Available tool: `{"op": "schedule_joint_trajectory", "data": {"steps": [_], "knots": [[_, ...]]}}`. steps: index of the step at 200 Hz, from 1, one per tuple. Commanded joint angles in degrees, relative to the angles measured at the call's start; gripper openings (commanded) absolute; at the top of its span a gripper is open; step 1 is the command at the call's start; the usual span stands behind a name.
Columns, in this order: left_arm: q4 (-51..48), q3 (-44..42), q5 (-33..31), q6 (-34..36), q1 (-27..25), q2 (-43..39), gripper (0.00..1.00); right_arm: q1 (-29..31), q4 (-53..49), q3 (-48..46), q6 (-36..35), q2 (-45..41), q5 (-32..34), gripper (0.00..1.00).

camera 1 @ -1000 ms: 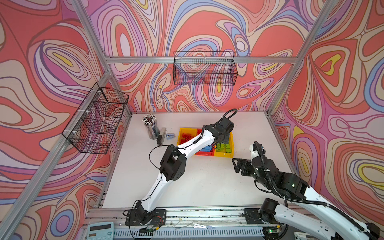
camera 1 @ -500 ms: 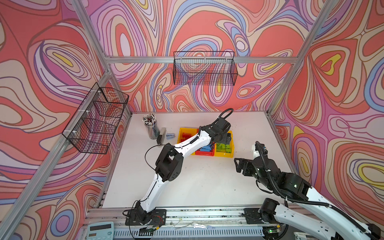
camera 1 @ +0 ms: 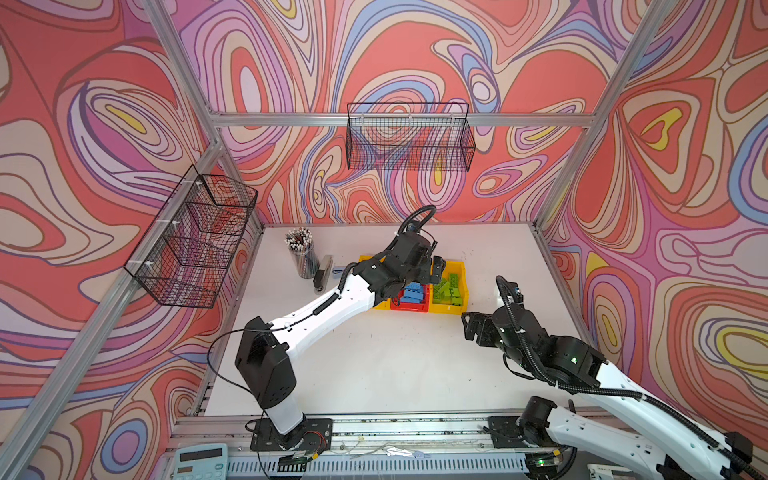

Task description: Sort the legos into containers by color

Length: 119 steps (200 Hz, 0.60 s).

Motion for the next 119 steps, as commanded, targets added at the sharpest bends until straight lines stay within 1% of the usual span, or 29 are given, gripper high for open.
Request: {"op": "schedule_joint_trajectory", "data": {"steps": [1,15,27,48,57,63,74,89,97,107,119], "knots": [[-2.03,-5.95,-7.83,2.64,-0.17,-5.6,1.0,0.24,1.04,0.74,-0.82,0.74,4.23,0.98],[-0.58,-12.82,-13.28,3.85,-0.21,-10.99,1.0,0.26,1.52,-0.13,-0.92,1.86,8.32,0.98],[0.6,-19.06,-18.45,5.03,0.02,-15.88,1.0,0.26,3.88,-1.58,-2.82,2.41,9.29,0.98],[2.3,-28.71,-27.07,8.09,0.93,-24.05,1.0,0.26,11.0,-5.29,-6.52,2.23,9.8,0.98],[3.0,-32.37,-30.54,9.87,1.99,-27.21,1.0,0.28,14.2,-7.01,-7.93,1.84,10.83,0.98],[3.9,-34.61,-32.46,11.07,3.07,-29.39,1.0,0.27,17.1,-8.49,-10.24,1.44,11.67,0.98],[8.19,-39.8,-32.75,14.84,5.34,-33.81,1.0,0.29,22.99,-11.39,-14.56,0.53,12.86,0.98],[18.66,-47.64,-32.68,19.12,8.94,-40.24,1.0,0.25,31.21,-15.61,-20.9,-0.7,15.18,0.98],[20.84,-50.7,-32.24,18.61,11.88,-42.86,1.0,0.13,34.77,-17.32,-22.58,-1.48,17.26,0.98],[20.96,-53.24,-28.89,16.22,16.89,-45.35,1.0,0.14,39.63,-19.37,-24.87,-2.3,20.17,0.98],[21.38,-55.71,-25.24,14.41,22.16,-46.27,1.0,0.05,47.27,-22.51,-29.92,-2.63,24.62,0.98]]}}
